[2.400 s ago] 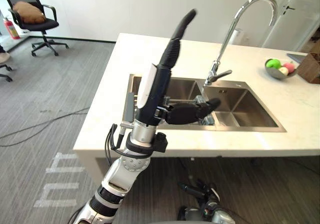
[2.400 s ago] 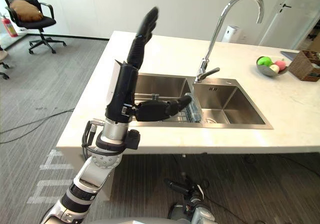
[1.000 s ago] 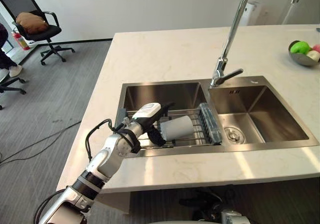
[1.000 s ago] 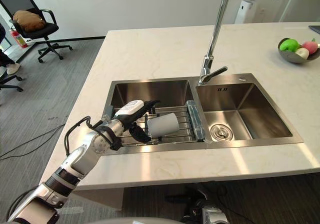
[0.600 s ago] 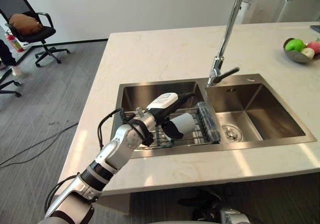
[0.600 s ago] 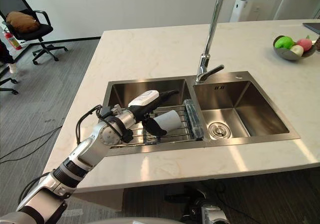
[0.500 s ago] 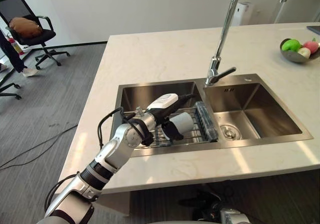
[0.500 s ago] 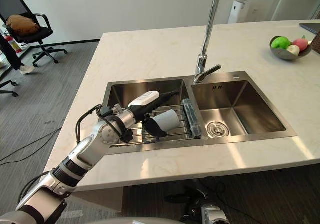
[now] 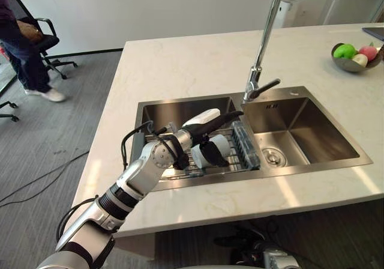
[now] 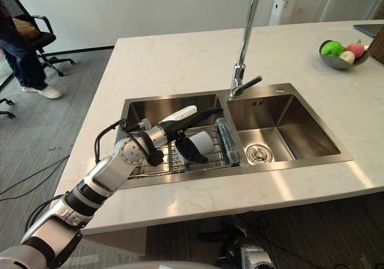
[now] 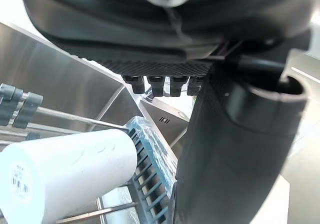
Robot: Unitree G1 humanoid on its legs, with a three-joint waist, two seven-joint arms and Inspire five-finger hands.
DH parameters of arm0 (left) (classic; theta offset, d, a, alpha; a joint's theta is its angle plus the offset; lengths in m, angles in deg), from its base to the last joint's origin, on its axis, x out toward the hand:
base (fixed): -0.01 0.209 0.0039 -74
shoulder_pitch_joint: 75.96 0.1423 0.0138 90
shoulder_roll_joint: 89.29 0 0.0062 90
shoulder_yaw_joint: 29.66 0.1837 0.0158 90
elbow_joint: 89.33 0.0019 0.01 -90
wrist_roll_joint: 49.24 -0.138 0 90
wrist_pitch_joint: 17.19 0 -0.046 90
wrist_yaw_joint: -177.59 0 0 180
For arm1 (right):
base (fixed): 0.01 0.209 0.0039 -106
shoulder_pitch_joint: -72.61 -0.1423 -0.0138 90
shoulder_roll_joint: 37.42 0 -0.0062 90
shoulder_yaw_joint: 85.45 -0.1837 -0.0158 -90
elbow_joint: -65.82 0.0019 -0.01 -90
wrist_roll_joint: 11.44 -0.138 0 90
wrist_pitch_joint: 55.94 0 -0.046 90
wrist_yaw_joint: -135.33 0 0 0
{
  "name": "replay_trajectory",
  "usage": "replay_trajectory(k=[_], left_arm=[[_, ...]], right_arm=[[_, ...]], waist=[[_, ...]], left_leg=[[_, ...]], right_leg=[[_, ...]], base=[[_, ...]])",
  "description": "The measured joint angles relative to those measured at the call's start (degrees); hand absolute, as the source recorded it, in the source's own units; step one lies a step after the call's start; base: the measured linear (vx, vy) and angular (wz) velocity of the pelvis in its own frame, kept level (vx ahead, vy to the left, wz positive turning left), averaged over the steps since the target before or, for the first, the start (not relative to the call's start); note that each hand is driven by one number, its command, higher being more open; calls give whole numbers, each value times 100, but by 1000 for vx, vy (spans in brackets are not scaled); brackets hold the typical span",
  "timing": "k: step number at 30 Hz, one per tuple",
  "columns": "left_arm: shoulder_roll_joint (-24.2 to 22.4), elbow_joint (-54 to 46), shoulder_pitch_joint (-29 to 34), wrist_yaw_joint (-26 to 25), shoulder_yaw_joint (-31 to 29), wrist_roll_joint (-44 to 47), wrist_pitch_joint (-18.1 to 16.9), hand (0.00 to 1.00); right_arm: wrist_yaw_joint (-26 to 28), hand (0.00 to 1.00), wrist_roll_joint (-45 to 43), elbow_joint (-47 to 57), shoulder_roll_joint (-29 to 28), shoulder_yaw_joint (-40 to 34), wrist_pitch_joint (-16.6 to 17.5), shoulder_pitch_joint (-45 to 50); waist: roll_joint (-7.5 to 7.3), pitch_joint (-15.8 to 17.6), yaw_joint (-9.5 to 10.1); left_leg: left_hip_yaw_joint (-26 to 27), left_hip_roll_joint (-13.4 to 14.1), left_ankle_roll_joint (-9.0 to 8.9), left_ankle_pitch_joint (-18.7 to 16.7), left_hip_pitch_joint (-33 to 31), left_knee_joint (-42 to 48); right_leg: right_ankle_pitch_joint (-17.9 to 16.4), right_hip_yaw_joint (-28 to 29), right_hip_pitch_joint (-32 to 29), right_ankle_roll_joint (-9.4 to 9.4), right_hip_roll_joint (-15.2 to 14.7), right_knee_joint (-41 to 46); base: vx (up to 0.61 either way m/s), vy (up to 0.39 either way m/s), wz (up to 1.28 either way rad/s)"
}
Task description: Walk over to the sink, pick up the cup, carry it to the dishwasher, place the cup inside the dishwasher, then close the dishwasher door
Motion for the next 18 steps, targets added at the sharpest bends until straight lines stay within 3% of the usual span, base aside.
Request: replay_trajectory(k=[18], left_arm=[[-503,797,-9,-911,183,183,295,100]], right_arm=[[-42,100,-115,-1,-1,5,-55,-15]], waist=[[-11,-24,-45]], left_leg=[[141,2,18,-31,11,41]], right_leg=[[23,130,-45,5,11,0]], base=[[-19,-6,-3]])
